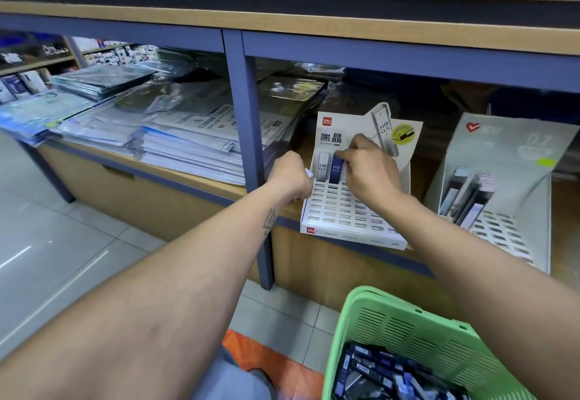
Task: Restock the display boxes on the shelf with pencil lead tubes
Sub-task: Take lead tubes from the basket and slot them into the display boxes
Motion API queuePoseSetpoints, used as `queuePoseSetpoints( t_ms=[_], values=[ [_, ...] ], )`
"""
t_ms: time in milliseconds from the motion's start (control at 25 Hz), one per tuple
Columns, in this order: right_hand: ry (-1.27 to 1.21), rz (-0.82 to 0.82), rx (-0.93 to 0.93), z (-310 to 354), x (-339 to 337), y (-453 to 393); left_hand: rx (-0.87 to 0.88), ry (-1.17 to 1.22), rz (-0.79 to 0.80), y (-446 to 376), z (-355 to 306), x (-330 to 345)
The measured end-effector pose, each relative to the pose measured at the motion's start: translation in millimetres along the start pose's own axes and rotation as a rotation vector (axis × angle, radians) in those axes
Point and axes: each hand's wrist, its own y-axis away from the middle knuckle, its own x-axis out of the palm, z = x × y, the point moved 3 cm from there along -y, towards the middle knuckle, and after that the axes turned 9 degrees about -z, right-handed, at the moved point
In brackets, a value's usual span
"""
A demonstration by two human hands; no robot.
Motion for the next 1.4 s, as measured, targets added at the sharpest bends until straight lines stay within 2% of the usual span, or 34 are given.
queuePoseSetpoints(
  t_ms=[80, 160, 240, 280, 360, 480, 640, 880, 1160, 1400],
  values=[
    [-0.072, -0.031, 0.003, 3.8, -6.8, 2.5, 0.043, -0.042, 0.007, 1.3, -2.9, -5.8],
    [-0.384, -0.040, 0.167, 9.1, -15.8, 0.2, 0.098, -0.057, 0.019, 2.4, -8.9, -12.3],
    [-0.879, 0.138, 0.447, 18.2, -19.0, 0.3, 0.156, -0.013, 0.040, 5.5, -15.9, -15.3],
    [-1.051, 0.221, 0.533, 23.1, -19.9, 1.6, 0.181, 0.030, 0.060, 8.9, -19.7, -16.5],
    [-1.169, 0.235, 0.605, 23.1, -21.3, 3.3, 0.208, 0.125, 0.123, 15.3, -24.0, -19.1],
    [-1.046, 0.116, 0.601, 8.3, -26.9, 3.1, 0.183, 0.075, 0.194, 16.7, -19.7, -26.7],
    [-0.797, 0.010, 0.499, -11.0, -34.9, -1.8, 0.175, -0.147, 0.085, 10.9, -3.7, -20.8],
    [-0.574, -0.032, 0.254, -8.0, -28.6, -8.4, 0.399, -0.191, -0.029, 14.8, -10.3, -8.7],
    [-0.515, -0.051, 0.209, 2.8, -14.6, -10.0, 0.407, -0.209, -0.040, 2.0, -2.5, -3.7],
    [-0.553, 0.029, 0.175, 7.3, -1.1, -9.4, 0.409, -0.208, -0.007, 2.7, -4.5, -2.4]
  ],
)
